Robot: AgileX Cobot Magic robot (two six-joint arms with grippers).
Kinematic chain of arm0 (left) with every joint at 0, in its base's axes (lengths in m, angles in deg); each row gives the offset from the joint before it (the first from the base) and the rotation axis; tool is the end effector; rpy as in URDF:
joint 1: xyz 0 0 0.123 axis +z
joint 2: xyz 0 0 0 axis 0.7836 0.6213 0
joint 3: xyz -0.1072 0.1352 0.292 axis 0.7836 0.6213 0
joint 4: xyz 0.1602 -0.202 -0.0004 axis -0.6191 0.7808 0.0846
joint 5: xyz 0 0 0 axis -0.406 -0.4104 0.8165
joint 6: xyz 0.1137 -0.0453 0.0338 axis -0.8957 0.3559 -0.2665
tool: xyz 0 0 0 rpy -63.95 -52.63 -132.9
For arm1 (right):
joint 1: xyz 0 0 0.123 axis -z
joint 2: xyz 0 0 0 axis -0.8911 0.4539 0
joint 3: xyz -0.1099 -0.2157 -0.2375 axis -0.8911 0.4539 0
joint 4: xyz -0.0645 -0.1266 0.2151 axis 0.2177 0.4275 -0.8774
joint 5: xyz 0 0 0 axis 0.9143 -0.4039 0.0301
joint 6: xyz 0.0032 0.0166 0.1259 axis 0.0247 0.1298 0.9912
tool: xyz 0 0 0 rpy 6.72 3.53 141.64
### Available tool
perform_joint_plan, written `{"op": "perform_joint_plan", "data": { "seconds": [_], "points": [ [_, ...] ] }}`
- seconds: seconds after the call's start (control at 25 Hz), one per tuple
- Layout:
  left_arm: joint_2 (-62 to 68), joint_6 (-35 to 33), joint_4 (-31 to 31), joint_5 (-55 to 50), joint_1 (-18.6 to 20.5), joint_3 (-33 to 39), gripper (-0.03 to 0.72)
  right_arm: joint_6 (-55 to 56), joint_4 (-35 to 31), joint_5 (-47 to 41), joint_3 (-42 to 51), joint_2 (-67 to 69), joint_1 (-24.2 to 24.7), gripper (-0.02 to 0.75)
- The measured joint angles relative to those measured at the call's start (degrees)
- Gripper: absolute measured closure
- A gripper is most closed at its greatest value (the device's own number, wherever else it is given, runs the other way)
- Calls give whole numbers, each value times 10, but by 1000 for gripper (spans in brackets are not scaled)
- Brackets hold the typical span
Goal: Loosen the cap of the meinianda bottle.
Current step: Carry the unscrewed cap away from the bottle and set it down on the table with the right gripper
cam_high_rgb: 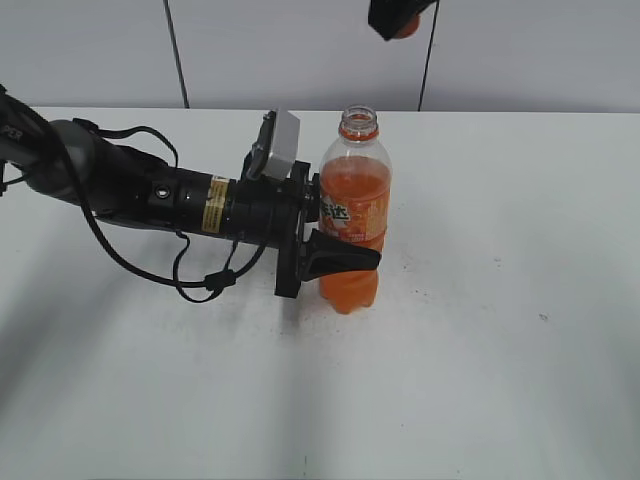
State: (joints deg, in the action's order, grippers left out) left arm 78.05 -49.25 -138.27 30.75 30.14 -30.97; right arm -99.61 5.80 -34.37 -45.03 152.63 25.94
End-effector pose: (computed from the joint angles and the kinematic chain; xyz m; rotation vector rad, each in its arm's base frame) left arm 0.3924 -0.2785 0.1320 1.4198 1.3622 -1.0909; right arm 0.3367 0.2486 0.4064 -1.3314 2.2391 0.0286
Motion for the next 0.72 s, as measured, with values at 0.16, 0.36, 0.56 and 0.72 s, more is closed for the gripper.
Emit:
{"op": "perform_joint_plan", "data": {
  "seconds": [0.16,0.36,0.56,0.72],
  "points": [
    [0,0,0,0,0,0,272,137,42,2,25,-22,20,468],
    [0,0,0,0,0,0,272,222,44,4,129,-73,100,468],
    [0,0,0,0,0,0,272,276,38,68,297,-155,207,468],
    [0,1,0,0,0,0,272,283,5,149,439,-199,292,468]
  ]
}}
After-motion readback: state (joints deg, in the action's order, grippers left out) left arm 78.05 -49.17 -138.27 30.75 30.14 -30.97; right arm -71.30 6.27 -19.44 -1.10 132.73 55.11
